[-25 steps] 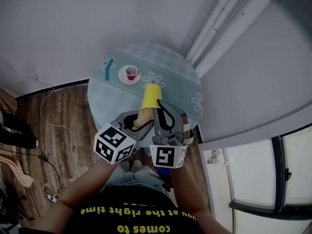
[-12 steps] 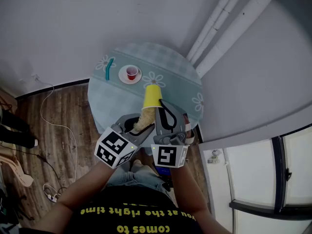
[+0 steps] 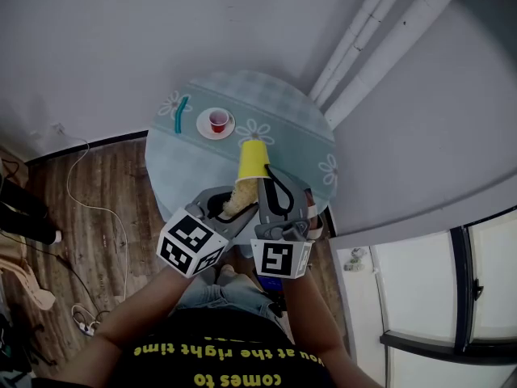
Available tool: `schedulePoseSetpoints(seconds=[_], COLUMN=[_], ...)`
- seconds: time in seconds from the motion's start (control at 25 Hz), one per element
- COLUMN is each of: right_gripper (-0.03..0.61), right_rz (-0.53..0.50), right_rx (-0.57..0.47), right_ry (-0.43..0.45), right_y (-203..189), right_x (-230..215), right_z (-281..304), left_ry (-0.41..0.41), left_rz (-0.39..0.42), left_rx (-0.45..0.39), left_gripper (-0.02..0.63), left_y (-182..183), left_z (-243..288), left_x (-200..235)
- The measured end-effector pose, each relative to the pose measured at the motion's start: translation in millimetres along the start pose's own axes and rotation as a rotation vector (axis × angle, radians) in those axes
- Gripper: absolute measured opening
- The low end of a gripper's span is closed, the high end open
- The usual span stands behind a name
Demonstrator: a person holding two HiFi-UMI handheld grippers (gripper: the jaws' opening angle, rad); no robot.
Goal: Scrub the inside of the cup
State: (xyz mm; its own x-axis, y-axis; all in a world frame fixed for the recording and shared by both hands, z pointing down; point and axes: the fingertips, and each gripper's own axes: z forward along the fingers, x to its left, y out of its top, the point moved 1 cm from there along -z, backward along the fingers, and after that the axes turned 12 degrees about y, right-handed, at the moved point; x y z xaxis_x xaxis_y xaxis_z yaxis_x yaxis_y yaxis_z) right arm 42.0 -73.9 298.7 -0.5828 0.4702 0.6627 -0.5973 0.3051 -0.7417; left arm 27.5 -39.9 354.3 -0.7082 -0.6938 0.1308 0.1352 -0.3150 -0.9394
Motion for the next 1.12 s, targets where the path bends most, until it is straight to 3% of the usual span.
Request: schedulePoseSetpoints(seconds=[0.2, 0.6, 0.88, 1.12], right_gripper=[0.023, 0.023, 0.023, 0.023], right_rz=[0.020, 0.019, 0.025, 0.010], right_rx=[0.003, -0.005, 0.005, 0.014], right_ry=[-0.013, 0.011, -0.005, 0.016], right_y=[-3, -1, -7, -4], right_x=[-4, 6, -1, 0], right_z=[0, 5, 4, 5], left_ry=[-0.010, 0.029, 0.004, 0.011], left_rz=[0.028, -0.029, 0.019, 0.004], left_rx=[0.012, -0.004, 0.006, -0.003], left_gripper=[0.147, 0.147, 0.147, 0.147], left_y=[-7, 5, -2, 2], left_z=[-2, 1, -1, 1], left_x=[-8, 12, 1, 5])
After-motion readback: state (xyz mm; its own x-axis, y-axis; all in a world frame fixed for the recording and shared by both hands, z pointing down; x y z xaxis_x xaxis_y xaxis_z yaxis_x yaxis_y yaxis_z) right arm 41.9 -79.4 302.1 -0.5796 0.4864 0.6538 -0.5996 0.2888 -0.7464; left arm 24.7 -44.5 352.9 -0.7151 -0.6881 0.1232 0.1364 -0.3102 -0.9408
